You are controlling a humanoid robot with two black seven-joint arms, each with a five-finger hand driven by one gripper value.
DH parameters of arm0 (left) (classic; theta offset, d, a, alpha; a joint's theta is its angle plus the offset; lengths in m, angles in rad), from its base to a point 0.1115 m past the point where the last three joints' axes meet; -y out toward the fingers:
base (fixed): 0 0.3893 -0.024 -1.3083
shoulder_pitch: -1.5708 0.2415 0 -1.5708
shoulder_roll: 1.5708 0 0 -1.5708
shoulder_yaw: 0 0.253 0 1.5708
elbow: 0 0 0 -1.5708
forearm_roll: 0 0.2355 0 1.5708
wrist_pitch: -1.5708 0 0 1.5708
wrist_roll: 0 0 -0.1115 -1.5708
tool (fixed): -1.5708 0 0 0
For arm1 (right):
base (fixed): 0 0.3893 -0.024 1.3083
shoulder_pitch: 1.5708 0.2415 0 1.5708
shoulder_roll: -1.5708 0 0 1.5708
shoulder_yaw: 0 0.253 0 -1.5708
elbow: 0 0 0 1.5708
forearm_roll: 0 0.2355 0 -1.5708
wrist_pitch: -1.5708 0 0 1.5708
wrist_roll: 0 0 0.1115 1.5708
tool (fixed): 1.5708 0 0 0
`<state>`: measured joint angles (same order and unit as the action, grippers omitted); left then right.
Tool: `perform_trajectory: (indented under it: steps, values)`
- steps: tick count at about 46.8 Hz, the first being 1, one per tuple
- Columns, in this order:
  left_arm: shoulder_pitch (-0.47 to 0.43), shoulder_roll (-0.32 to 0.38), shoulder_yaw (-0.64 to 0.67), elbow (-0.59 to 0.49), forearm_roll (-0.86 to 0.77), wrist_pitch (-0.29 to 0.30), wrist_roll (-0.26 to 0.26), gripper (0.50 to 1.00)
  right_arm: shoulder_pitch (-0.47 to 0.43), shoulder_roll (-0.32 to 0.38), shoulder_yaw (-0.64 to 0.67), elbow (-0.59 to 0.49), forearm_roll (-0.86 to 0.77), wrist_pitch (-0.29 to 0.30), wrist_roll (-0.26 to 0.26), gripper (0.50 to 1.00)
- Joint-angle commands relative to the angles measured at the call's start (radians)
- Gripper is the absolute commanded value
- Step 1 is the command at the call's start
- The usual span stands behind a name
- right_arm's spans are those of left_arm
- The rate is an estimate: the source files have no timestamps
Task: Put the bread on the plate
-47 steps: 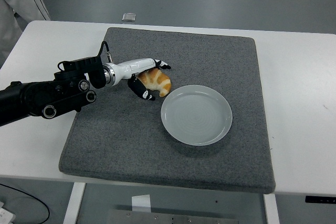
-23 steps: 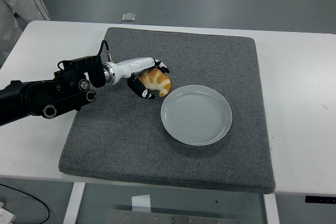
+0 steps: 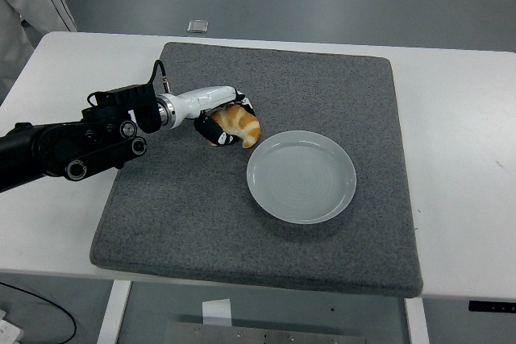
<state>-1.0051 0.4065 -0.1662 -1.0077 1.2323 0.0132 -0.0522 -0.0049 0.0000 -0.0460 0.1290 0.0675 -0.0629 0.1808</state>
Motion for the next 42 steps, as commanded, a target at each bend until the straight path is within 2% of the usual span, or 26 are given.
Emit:
perform_trajectory:
  steps: [1, 33, 42]
  values:
    - [-0.003, 0.000, 0.001, 0.000, 0.016, -0.001, 0.000, 0.500, 0.000, 0.000, 0.000, 0.000, 0.000, 0.000, 0.000, 0.932]
    - [-0.017, 0.014, -0.039, -0.011, 0.033, 0.001, -0.001, 0.500, 0.000, 0.000, 0.000, 0.000, 0.000, 0.000, 0.000, 0.932]
    - [-0.046, 0.052, -0.067, -0.058, 0.032, -0.001, -0.001, 0.500, -0.001, 0.000, 0.000, 0.000, 0.000, 0.000, 0.000, 0.932]
